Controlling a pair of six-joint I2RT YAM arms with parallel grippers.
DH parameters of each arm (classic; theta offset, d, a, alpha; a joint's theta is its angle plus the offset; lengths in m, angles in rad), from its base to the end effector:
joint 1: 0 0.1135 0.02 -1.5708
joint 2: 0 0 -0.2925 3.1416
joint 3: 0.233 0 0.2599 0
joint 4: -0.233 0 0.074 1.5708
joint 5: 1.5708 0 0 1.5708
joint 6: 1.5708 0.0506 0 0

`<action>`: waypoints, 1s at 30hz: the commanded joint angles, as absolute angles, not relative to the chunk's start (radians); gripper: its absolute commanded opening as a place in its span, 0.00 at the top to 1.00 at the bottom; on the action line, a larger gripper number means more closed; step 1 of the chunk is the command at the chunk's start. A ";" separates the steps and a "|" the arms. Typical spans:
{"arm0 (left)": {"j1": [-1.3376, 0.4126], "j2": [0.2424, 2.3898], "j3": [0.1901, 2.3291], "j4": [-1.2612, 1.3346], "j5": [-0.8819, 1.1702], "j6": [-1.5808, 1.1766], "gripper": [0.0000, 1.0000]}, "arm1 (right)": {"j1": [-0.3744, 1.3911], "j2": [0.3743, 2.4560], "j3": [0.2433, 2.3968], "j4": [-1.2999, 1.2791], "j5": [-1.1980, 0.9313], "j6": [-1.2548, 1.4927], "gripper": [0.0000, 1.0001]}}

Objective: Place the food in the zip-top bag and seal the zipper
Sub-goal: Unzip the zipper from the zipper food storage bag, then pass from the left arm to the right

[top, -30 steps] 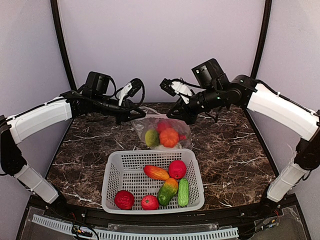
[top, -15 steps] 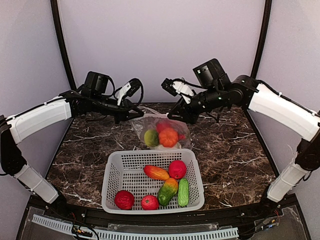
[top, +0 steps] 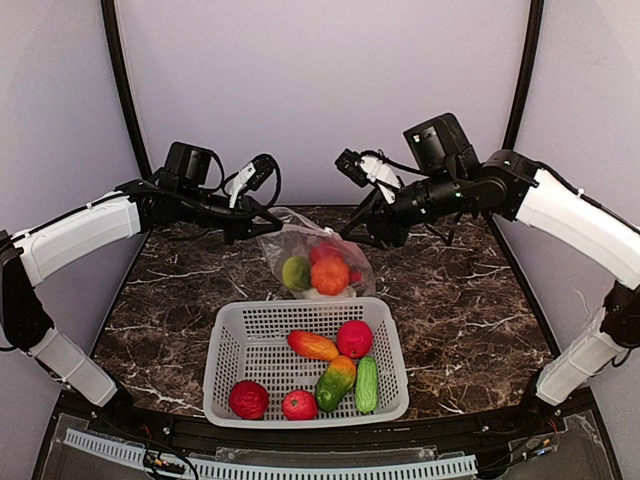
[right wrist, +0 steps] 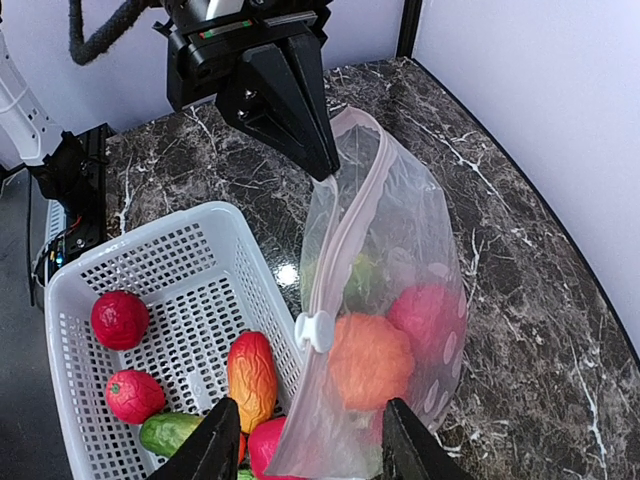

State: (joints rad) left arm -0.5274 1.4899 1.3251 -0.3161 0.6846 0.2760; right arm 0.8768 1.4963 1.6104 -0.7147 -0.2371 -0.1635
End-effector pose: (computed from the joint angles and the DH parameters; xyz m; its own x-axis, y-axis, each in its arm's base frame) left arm 0.2915 -0.2068 0.3704 -0.1463 0.3295 -0.9327 0.9502 0.3091 -0.0398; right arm 0.2111 0.2722 0.4240 -0.2149 -0.5056 -0.8356 -0.9183 0.3958 -0.0033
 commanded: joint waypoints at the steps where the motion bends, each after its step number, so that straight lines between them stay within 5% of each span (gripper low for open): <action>1: -0.528 1.464 1.318 -0.324 0.713 0.263 0.99 | 0.874 1.523 1.612 -0.683 -0.279 -0.148 0.52; 9: -0.528 1.467 1.318 -0.325 0.710 0.262 0.99 | 0.877 1.543 1.607 -0.680 -0.283 -0.143 0.59; 16: -0.528 1.460 1.323 -0.329 0.702 0.268 0.98 | 0.877 1.548 1.606 -0.667 -0.279 -0.139 0.99; 20: -0.527 1.443 1.343 -0.316 0.689 0.259 0.80 | 0.877 1.552 1.598 -0.662 -0.271 -0.143 1.00; 23: -0.528 1.434 1.374 -0.313 0.682 0.243 0.46 | 0.877 1.557 1.591 -0.658 -0.261 -0.149 1.00; 25: -0.530 1.414 1.384 -0.304 0.663 0.240 0.33 | 0.877 1.553 1.586 -0.653 -0.261 -0.152 1.00; 30: -0.579 1.393 1.392 -0.238 0.677 0.226 0.21 | 0.877 1.540 1.572 -0.632 -0.271 -0.156 1.00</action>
